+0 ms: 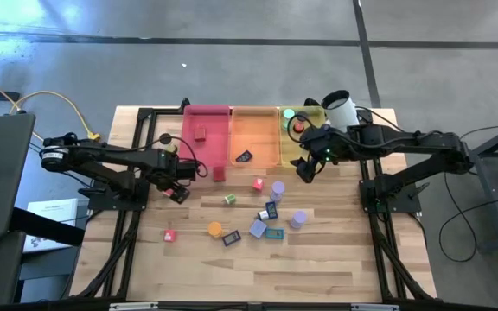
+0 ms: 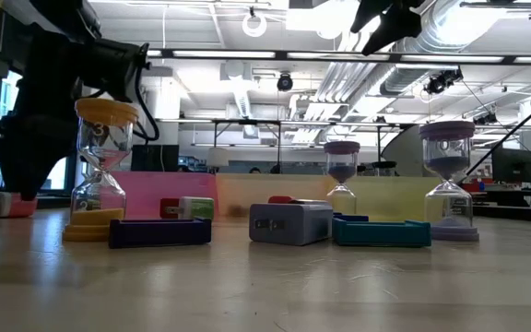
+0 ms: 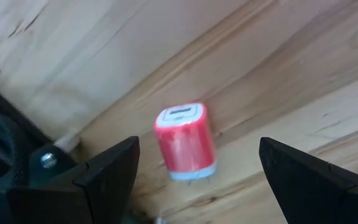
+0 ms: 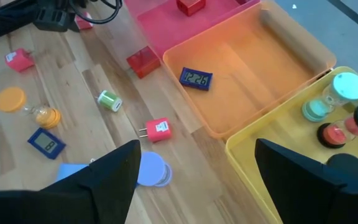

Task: Pick & Place Office items
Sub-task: Put the pink and white charger adapter into the pink bin

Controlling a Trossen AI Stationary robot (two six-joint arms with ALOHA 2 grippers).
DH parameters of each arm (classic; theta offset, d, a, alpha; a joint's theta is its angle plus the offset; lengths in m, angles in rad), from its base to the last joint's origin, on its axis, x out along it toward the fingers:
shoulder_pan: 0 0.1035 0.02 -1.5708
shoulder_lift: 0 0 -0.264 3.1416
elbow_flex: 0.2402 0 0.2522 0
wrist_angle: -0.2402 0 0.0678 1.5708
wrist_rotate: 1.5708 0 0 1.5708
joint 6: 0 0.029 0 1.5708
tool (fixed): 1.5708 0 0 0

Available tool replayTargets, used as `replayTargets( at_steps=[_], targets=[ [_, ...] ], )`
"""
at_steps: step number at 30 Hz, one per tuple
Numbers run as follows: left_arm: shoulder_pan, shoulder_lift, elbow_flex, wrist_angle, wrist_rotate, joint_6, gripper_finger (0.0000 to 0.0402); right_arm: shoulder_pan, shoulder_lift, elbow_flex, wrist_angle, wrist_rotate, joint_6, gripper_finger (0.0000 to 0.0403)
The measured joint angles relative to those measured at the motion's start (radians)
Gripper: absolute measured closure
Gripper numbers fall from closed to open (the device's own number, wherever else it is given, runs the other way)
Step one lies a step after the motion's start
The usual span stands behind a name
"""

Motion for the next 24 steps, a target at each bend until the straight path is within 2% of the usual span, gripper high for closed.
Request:
replayTargets(
  at_steps=[6, 14, 18, 24],
  targets=[
    [0.0, 0.0, -0.037, 0.072, 0.028, -0.004, 0.0079, 0.0, 0.0, 0.0, 0.0, 0.001, -0.017, 0.0097],
    [0.0, 0.0, -0.051, 0.076, 0.019, -0.005, 0.0087, 0.0, 0.0, 0.0, 0.0, 0.001, -0.02, 0.0097],
    [0.0, 0.0, -0.051, 0.076, 0.003, 0.0, 0.0116, 0.0, 0.0, 0.0, 0.0, 0.001, -0.02, 0.0097],
    [0.0, 0.0, -0.051, 0.076, -0.049, 0.0, 0.0189, 0.0, 0.0, 0.0, 0.0, 0.001, -0.02, 0.0097]
  ],
)
